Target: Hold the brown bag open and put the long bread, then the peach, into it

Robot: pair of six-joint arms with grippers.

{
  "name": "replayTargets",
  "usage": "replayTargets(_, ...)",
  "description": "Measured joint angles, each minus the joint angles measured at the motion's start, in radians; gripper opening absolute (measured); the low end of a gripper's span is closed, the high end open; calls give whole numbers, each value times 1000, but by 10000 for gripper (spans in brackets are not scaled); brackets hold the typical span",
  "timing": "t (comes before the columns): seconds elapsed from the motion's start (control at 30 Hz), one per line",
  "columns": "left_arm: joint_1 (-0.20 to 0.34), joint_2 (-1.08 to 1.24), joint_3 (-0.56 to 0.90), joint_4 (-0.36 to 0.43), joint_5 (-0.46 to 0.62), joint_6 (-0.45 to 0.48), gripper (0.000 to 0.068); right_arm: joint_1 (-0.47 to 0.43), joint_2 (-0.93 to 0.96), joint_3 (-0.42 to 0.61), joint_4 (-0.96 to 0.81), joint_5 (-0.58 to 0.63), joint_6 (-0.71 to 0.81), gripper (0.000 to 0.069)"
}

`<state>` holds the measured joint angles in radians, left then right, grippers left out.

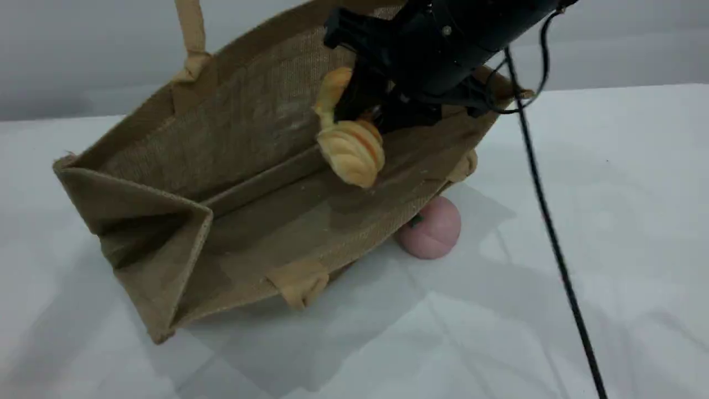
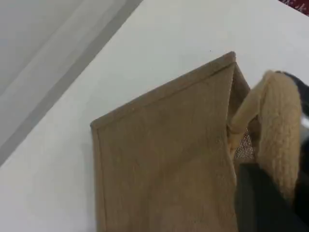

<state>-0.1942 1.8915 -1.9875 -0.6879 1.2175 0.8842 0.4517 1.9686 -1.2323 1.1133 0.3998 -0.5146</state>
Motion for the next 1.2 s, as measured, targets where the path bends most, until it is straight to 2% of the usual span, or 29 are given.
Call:
replayTargets(0.17, 0, 0, 0, 0, -1, 1, 92, 8, -2, -4, 58, -4, -65, 468)
replayTargets(0.27, 0, 0, 0, 1, 0, 1, 92, 5, -10, -4, 56, 15, -74, 520)
replayTargets(0.53, 0, 0, 0, 1, -2, -9, 92, -68, -120, -4, -11, 103, -152, 530)
replayTargets(0.87, 0, 0, 0, 1, 1, -30, 92, -257, -343, -4, -211, 269, -141, 531)
replayTargets(1.07, 1, -1, -20, 16, 2, -45, 92, -367, -379, -4, -343, 360, -141, 531)
replayTargets(1.2, 2, -2, -80, 41, 1, -91, 92, -376, -379, -4, -476, 370, -141, 531)
